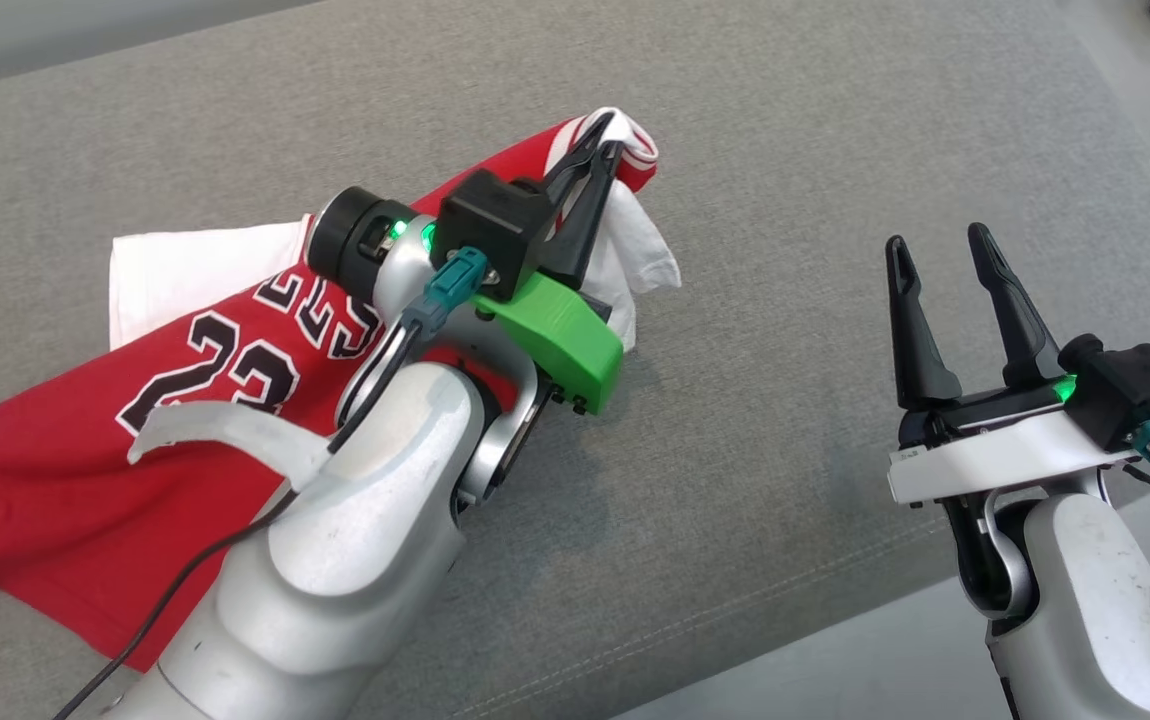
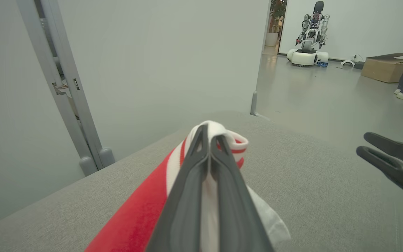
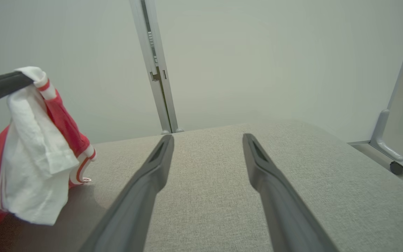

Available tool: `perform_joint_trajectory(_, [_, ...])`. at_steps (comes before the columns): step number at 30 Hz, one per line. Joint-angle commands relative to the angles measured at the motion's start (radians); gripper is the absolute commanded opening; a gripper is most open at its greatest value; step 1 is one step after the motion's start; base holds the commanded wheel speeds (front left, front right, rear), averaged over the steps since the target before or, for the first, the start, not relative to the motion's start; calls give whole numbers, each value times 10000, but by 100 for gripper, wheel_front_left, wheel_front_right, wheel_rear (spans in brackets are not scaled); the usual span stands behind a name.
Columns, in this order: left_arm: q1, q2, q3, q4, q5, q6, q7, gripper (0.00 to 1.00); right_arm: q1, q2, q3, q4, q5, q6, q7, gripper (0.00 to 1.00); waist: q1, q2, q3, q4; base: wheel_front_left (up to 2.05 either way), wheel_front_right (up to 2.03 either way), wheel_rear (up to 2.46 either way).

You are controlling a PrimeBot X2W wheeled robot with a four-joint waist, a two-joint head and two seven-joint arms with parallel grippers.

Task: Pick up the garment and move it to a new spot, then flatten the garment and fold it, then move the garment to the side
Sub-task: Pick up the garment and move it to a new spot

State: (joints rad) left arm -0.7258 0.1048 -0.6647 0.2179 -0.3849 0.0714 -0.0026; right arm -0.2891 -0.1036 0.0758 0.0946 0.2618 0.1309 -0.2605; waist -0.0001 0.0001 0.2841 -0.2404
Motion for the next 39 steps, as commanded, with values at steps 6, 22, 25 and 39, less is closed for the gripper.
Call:
perform_joint_trajectory(6, [-966, -371, -374, 1610, -226, -354, -67, 0, 103, 136, 24, 66, 151, -3, -56, 100, 1, -1, 631, -1447, 0, 0, 0])
perform_joint_trajectory(22, [-1755, -524, -2556, 3851, -2020, -1328, -1269, 100, -113, 122, -255, 210, 152, -3, -58, 100, 1, -1, 624, -692, 0, 0, 0])
perform_joint_trajectory(25, [-1698, -520, -2580, 3579, -2002, -1074, -1675, 100, -33, 39, -317, 208, 99, -3, -58, 100, 1, -1, 459, -313, 0, 0, 0])
perform_joint_trajectory(39, [-161, 1452, -231, 1115, -2360, 737, -2577, 100, 163, -290, -484, 164, -75, -3, -59, 100, 1, -1, -154, 1142, 0, 0, 0])
